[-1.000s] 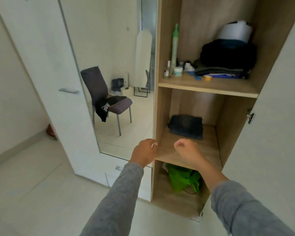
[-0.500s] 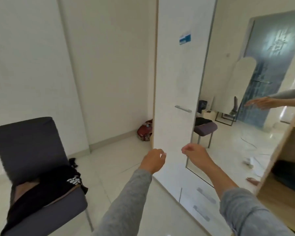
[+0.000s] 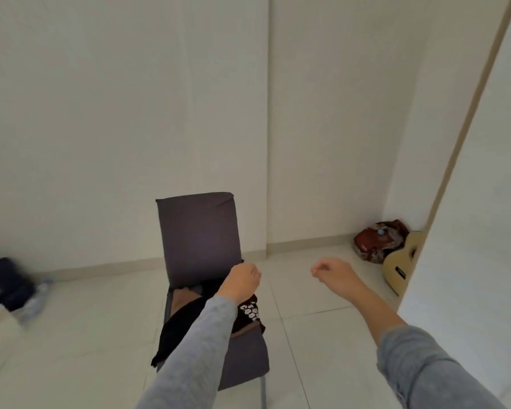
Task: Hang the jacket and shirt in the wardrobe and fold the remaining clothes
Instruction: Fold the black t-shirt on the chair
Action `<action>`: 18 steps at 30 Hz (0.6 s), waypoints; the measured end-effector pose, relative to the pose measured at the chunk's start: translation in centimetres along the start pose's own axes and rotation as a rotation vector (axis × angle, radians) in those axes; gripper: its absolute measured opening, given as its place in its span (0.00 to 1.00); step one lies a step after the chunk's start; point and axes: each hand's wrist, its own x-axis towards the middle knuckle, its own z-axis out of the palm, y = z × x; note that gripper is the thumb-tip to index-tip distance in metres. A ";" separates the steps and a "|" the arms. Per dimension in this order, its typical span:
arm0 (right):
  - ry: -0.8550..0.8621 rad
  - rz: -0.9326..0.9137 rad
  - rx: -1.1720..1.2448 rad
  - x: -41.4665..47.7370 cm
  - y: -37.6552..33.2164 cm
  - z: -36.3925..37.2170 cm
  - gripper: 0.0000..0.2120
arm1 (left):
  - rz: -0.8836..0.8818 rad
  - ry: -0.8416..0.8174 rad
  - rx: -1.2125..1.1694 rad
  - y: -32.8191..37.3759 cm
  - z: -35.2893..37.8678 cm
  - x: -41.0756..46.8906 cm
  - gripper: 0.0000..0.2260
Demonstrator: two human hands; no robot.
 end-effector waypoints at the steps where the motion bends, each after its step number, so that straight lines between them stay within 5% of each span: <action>1: -0.037 -0.004 0.003 2.1 -0.4 1.5 0.05 | -0.021 0.016 0.002 -1.7 -0.6 1.4 0.12; 13: -0.319 -0.003 -0.008 25.4 -0.8 13.6 0.11 | -0.383 0.140 -0.126 -15.7 -2.7 15.8 0.14; 18: -0.408 0.069 -0.039 32.5 0.8 19.3 0.10 | -0.487 0.052 -0.118 -22.2 -1.5 22.0 0.12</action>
